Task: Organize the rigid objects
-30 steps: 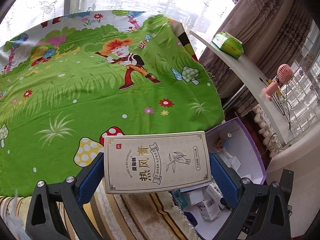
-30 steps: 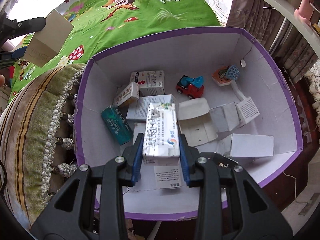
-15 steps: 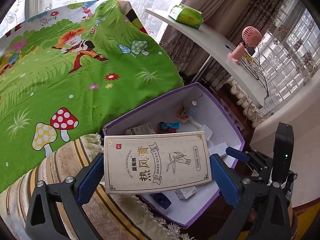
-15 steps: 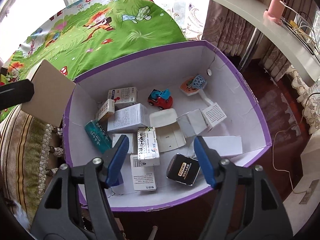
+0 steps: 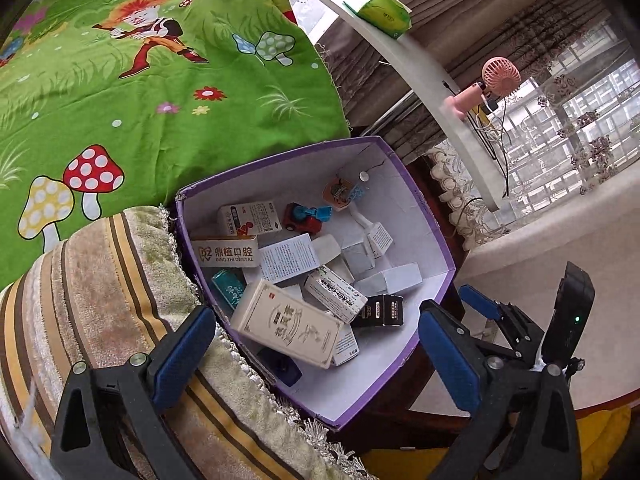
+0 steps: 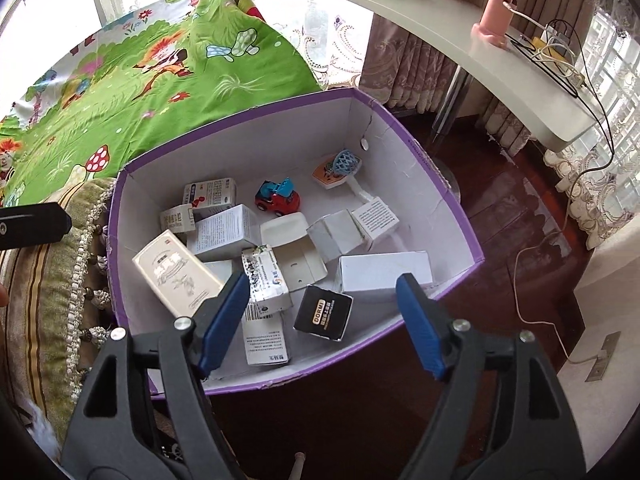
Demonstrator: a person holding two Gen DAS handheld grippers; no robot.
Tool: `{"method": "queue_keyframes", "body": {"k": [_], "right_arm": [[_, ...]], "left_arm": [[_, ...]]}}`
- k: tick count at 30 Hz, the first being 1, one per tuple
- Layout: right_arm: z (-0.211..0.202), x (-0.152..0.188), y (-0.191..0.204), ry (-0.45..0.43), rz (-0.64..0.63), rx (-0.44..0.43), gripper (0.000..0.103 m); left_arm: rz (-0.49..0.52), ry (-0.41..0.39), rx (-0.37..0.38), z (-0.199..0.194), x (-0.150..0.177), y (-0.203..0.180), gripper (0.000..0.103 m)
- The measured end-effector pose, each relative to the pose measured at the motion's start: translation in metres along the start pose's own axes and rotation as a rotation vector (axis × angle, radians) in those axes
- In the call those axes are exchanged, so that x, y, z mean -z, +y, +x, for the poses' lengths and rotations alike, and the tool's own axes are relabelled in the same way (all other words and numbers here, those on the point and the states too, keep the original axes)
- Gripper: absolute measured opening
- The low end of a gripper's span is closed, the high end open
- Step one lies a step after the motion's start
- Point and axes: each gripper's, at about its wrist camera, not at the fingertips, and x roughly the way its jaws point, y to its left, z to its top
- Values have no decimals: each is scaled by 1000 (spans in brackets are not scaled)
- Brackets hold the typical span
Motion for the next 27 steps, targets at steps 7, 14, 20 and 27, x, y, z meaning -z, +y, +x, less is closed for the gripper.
{"method": "queue_keyframes", "body": {"k": [7, 14, 20, 27], "right_arm": [[-31, 19, -2, -30, 32, 84, 79], [-45, 34, -5, -46, 86, 83, 79], [-48, 30, -6, -77, 109, 90, 79], [-42, 30, 1, -58, 92, 64, 79]], "left_arm": [[-8, -55, -6, -19, 20, 4, 102], [39, -35, -73, -13, 27, -5, 103], [69, -27, -84, -9, 28, -6, 103], [87, -28, -109, -5, 29, -7, 103]]}}
